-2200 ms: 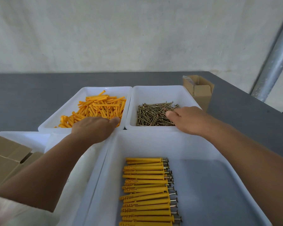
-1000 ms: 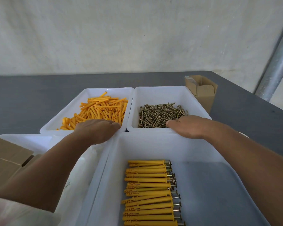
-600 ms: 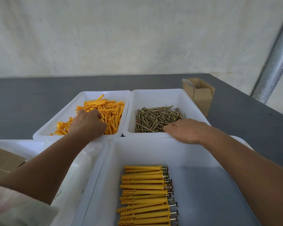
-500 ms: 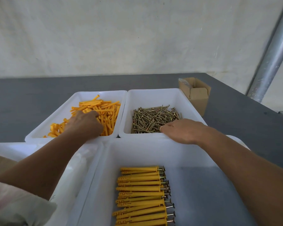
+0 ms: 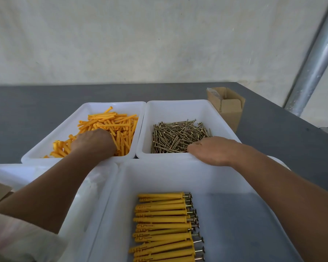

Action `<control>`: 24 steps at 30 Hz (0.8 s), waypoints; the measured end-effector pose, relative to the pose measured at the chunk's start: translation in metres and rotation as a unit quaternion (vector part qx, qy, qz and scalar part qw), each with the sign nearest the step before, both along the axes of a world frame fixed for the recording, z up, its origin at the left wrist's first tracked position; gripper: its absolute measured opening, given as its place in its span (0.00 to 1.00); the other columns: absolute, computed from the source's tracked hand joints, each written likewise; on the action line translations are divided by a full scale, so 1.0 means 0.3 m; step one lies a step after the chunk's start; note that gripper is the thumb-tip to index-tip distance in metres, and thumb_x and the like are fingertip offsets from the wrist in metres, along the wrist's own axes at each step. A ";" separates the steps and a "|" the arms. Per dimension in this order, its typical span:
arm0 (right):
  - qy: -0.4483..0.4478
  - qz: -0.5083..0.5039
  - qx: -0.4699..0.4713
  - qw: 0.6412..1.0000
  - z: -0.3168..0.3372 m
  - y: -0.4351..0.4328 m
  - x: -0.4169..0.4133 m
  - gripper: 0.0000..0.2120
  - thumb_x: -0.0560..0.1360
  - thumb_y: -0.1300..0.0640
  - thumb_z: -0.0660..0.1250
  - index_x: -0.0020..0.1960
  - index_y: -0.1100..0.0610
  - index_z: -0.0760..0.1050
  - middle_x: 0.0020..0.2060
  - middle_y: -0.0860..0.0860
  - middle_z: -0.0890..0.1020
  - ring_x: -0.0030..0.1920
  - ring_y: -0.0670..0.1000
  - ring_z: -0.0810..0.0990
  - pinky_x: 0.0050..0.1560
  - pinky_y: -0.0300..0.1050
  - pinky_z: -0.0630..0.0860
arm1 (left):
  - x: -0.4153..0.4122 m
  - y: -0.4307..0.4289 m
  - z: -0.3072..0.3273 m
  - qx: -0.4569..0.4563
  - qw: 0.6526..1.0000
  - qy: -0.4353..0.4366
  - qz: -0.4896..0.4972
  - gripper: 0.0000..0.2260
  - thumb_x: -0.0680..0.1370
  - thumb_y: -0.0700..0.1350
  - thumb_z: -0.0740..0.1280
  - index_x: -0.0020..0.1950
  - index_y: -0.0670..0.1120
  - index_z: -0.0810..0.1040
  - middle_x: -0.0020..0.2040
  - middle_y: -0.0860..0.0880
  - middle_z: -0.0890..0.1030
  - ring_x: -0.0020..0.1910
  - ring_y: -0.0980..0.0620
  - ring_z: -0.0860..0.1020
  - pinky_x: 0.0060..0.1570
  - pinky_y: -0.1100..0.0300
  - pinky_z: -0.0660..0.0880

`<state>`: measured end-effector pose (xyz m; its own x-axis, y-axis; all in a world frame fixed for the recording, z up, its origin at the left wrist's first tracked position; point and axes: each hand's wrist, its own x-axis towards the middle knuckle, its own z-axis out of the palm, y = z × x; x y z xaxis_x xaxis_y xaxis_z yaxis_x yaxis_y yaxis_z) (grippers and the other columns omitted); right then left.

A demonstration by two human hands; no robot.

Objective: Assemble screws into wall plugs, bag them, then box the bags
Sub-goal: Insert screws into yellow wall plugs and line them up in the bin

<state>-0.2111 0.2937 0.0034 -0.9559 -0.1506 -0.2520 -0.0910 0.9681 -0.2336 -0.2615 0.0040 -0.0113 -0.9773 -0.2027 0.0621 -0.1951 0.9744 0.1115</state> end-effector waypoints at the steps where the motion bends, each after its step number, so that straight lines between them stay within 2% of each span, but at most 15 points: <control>1: 0.002 0.001 -0.003 1.000 0.001 0.000 0.002 0.19 0.81 0.43 0.46 0.34 0.46 0.63 0.37 0.44 0.69 0.46 0.49 0.70 0.47 0.47 0.64 | 0.001 0.002 0.000 0.009 1.000 0.009 0.006 0.10 0.73 0.47 0.64 0.52 0.51 0.81 0.55 0.47 0.80 0.53 0.42 0.76 0.55 0.49 0.75; 8: 0.002 0.002 -0.010 1.000 0.005 -0.002 0.007 0.18 0.81 0.45 0.47 0.35 0.46 0.63 0.38 0.44 0.70 0.41 0.45 0.68 0.41 0.45 0.62 | 0.027 0.011 0.009 0.051 0.997 0.053 0.017 0.05 0.71 0.47 0.66 0.44 0.51 0.81 0.45 0.48 0.79 0.45 0.45 0.75 0.44 0.55 0.72; 12: -0.001 0.004 -0.011 1.000 0.011 -0.004 0.016 0.17 0.81 0.45 0.47 0.46 0.46 0.73 0.49 0.46 0.76 0.52 0.50 0.72 0.48 0.48 0.65 | 0.033 0.011 0.012 0.080 0.993 0.084 0.017 0.08 0.73 0.52 0.66 0.42 0.49 0.81 0.38 0.49 0.79 0.35 0.51 0.71 0.32 0.60 0.65; 13: 0.003 0.005 -0.010 1.000 0.011 -0.004 0.017 0.17 0.81 0.45 0.47 0.45 0.47 0.73 0.48 0.46 0.76 0.52 0.51 0.72 0.48 0.48 0.65 | 0.034 0.011 0.013 0.097 0.990 0.097 0.021 0.09 0.74 0.51 0.65 0.41 0.48 0.81 0.37 0.49 0.79 0.34 0.52 0.71 0.31 0.61 0.64; 16: 0.016 0.000 -0.004 1.000 0.006 -0.006 0.014 0.18 0.81 0.46 0.48 0.36 0.48 0.66 0.38 0.46 0.72 0.43 0.48 0.71 0.43 0.47 0.64 | 0.039 0.008 0.013 0.146 0.980 0.130 0.026 0.08 0.75 0.47 0.62 0.41 0.49 0.80 0.39 0.50 0.79 0.37 0.50 0.72 0.33 0.59 0.65; 19: 0.020 -0.004 -0.005 1.000 0.005 -0.004 0.012 0.19 0.81 0.45 0.48 0.36 0.50 0.66 0.37 0.47 0.72 0.39 0.46 0.70 0.41 0.46 0.64 | 0.057 0.009 0.022 0.197 0.969 0.147 0.029 0.11 0.73 0.42 0.59 0.40 0.55 0.79 0.40 0.55 0.78 0.42 0.48 0.75 0.36 0.58 0.67; 21: 0.022 -0.003 -0.011 1.000 0.004 -0.002 0.012 0.19 0.81 0.45 0.48 0.35 0.50 0.65 0.36 0.47 0.71 0.39 0.47 0.69 0.41 0.46 0.64 | 0.071 0.010 0.033 0.237 0.958 0.159 0.037 0.14 0.71 0.40 0.59 0.41 0.57 0.79 0.38 0.56 0.77 0.39 0.49 0.75 0.34 0.59 0.67; 24: 0.024 -0.007 -0.006 1.000 0.003 -0.003 0.012 0.19 0.81 0.44 0.48 0.35 0.49 0.64 0.36 0.46 0.70 0.43 0.50 0.71 0.45 0.47 0.66 | 0.094 0.014 0.054 0.270 0.946 0.171 0.041 0.16 0.71 0.37 0.59 0.42 0.58 0.79 0.37 0.54 0.77 0.34 0.51 0.74 0.30 0.60 0.65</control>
